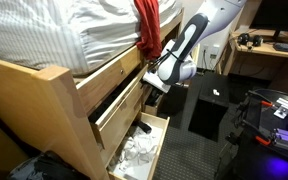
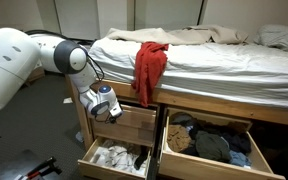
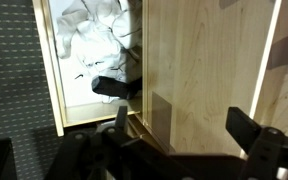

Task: Close the topmost drawer on the left

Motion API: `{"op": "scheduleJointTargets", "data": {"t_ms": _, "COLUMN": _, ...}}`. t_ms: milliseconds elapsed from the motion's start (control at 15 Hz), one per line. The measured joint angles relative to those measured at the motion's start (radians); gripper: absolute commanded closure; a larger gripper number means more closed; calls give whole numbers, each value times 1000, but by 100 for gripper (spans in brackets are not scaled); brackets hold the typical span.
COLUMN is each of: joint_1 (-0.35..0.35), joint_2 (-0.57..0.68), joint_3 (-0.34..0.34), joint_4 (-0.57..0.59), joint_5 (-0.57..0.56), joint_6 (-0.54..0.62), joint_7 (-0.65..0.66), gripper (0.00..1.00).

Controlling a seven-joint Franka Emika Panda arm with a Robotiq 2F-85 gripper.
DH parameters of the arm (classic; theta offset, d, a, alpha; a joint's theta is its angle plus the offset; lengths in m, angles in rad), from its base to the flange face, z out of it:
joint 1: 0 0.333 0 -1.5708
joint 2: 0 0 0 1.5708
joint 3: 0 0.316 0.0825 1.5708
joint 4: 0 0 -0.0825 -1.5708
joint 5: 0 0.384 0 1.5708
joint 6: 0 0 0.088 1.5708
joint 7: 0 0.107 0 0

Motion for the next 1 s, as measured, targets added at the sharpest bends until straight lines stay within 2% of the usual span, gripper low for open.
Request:
{"op": "scheduleJointTargets", "data": {"t_ms": 600, "joint_1": 0, "joint_2": 1, "joint_3": 1, "joint_4": 0, "joint_5": 0, "joint_6": 0, "joint_7": 0, "gripper": 0}}
{"op": "scheduleJointTargets", "data": {"t_ms": 667, "joint_1": 9, "joint_2": 1, "joint_3": -11, "joint_4": 0, "joint_5": 4, "joint_6": 0, "joint_7": 0, "gripper": 0}}
{"op": "scheduleJointTargets", "data": {"t_ms": 1000, "joint_1": 157, "joint_2": 10, "joint_3": -175, "joint_4": -5, "joint_5": 101, "joint_6": 33, "joint_7": 45, "gripper": 0}}
